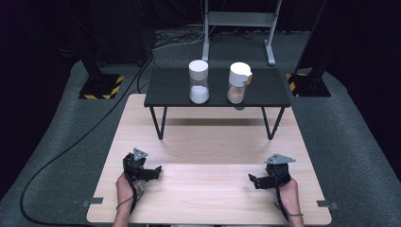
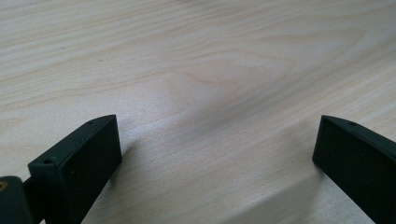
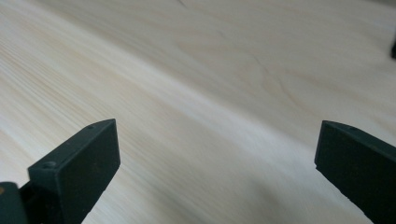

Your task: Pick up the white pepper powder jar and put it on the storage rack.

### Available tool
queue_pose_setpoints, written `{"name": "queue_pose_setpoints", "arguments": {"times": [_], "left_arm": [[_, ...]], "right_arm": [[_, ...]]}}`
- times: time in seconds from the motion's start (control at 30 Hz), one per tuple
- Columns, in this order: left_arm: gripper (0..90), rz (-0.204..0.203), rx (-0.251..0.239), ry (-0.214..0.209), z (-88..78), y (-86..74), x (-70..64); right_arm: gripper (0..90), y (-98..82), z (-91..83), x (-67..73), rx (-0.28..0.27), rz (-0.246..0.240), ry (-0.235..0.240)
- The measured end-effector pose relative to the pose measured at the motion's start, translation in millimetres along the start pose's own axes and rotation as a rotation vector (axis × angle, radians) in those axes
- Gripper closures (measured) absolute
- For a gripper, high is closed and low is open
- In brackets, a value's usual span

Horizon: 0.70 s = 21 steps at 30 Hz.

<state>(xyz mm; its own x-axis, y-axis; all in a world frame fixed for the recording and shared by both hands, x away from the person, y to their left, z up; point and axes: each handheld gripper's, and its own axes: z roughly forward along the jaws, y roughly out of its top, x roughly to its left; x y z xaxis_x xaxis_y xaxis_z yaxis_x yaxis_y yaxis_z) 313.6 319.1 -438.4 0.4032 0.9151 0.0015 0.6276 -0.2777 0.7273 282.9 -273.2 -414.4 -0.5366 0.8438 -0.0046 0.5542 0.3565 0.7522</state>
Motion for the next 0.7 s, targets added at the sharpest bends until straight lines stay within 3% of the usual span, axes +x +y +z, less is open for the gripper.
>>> {"name": "queue_pose_setpoints", "arguments": {"times": [0.03, 0.17, 0.27, 0.57, 0.7], "left_arm": [[0.9, 0.0, -0.001, 0.001, 0.0, -0.1, -0.2], [0.9, 0.003, -0.002, 0.005, -0.2, -0.3, -1.3], [0.8, 0.002, -0.005, 0.007, -0.1, -0.8, -2.2], [0.8, 0.009, -0.005, 0.012, -0.5, -1.0, -3.4], [0.8, 0.011, -0.006, 0.013, -0.6, -1.1, -3.7]], "right_arm": [[0.0, -7.5, -0.2, 0.4, -0.006, 0.007, -0.019], [0.0, -23.0, -2.2, -8.1, -0.029, 0.027, -0.011], [0.0, -30.0, -0.8, -15.4, -0.039, 0.041, 0.018], [0.0, -30.1, 0.9, -18.4, -0.013, -0.023, 0.056], [0.0, -31.8, 0.3, -19.2, -0.022, -0.02, 0.06]]}}
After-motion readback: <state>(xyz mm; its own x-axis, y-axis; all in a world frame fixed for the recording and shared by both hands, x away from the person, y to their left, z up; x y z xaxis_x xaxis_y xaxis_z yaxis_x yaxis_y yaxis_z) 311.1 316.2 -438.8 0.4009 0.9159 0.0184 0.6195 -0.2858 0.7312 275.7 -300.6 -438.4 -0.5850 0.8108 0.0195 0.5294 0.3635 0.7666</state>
